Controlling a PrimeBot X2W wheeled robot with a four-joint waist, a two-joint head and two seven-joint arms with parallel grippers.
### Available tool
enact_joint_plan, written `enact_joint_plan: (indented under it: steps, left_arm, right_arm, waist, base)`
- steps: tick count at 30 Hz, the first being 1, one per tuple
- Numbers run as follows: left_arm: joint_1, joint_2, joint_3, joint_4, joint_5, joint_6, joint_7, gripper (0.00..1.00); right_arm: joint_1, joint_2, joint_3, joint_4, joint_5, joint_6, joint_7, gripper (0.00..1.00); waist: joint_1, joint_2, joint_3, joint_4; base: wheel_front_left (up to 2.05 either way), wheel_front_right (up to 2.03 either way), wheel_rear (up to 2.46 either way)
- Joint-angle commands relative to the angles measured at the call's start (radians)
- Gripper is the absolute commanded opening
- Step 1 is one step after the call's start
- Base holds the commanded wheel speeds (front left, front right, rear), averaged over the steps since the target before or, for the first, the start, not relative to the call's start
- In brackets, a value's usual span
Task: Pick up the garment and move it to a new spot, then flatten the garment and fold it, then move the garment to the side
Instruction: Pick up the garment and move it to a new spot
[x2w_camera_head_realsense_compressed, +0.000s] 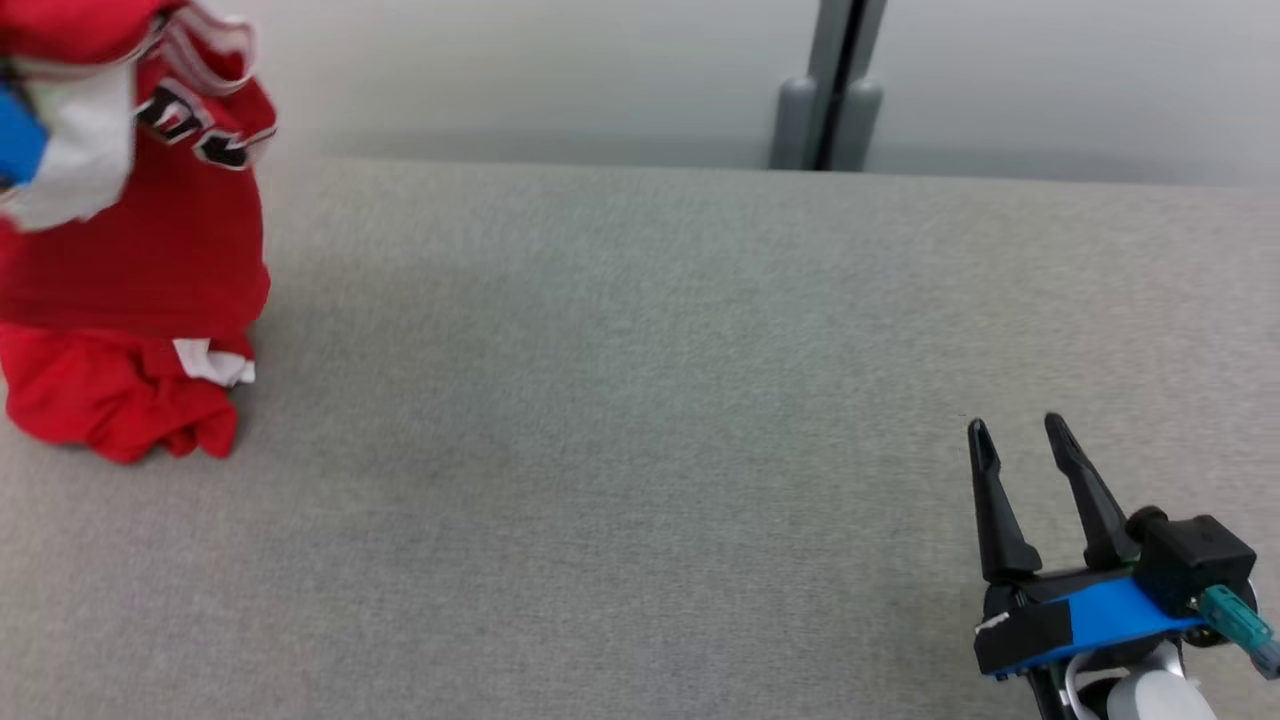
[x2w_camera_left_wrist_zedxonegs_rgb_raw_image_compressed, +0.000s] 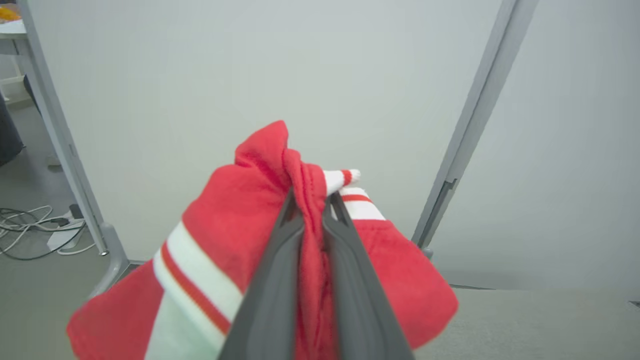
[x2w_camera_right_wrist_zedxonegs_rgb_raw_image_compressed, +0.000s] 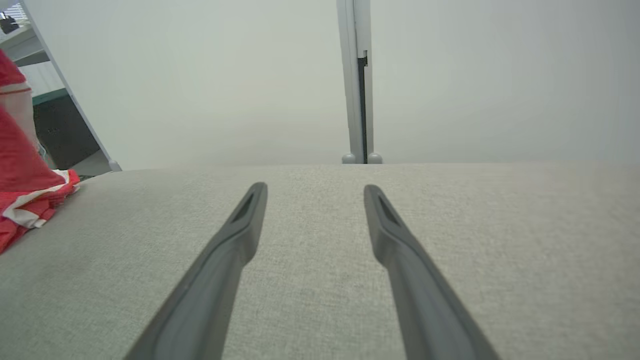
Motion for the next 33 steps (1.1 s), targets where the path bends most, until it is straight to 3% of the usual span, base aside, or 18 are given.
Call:
enact_joint_plan:
  steps: [1,9,16,23,28,30,31,33]
  left_arm:
    - [-0.031,-0.017,-0.02,-0.031,-0.012,-0.01,0.015,0.0]
    - [-0.096,-0.133,-0.153,-0.164,-0.066,-0.04,0.072,0.0]
    - [0.018,-0.204,-0.299,-0.178,-0.09,-0.06,0.086,0.0]
    - [0.157,-0.234,-0.385,-0.082,-0.065,-0.07,-0.004,0.0]
    - [0.256,-0.272,-0.462,0.085,0.032,-0.071,-0.194,0.02]
    - [0.285,-0.292,-0.493,0.17,0.078,-0.069,-0.276,0.82]
    - [0.295,-0.305,-0.507,0.211,0.09,-0.069,-0.309,1.0]
    - [0.313,-0.334,-0.524,0.285,0.109,-0.064,-0.374,1.0]
  right_arm:
    - [0.018,-0.004,-0.005,0.004,0.004,0.0,-0.005,1.0]
    - [0.026,-0.004,0.018,0.002,0.018,0.0,0.007,1.0]
    - [0.0,-0.004,0.037,0.01,-0.018,0.0,0.006,1.0]
    - [-0.017,-0.004,0.058,0.023,-0.025,0.0,0.011,1.0]
    - [-0.018,-0.004,0.065,0.037,-0.011,0.0,0.008,1.0]
    - [-0.021,-0.004,0.07,0.044,-0.009,0.0,0.01,1.0]
    - [-0.022,-0.004,0.074,0.047,-0.007,0.0,0.011,1.0]
    - [-0.027,-0.004,0.076,0.052,-0.008,0.0,0.015,1.0]
  waist:
    - [0.0003,0.0,-0.051,-0.047]
    - [0.0003,0.0,-0.072,-0.128]
    - [0.0003,0.0,-0.04,-0.204]
    - [0.0003,0.0,-0.017,-0.256]
    - [0.0003,0.0,-0.008,-0.271]
    - [0.0003,0.0,-0.011,-0.271]
    - [0.0003,0.0,-0.013,-0.27]
    - [0.0003,0.0,-0.021,-0.266]
  base:
    - [0.0,0.0,0.0]
    - [0.0,0.0,0.0]
    - [0.0,0.0,0.0]
    - [0.0,0.0,0.0]
    - [0.0,0.0,0.0]
    - [0.0,0.0,0.0]
    - [0.0,0.0,0.0]
    - [0.0,0.0,0.0]
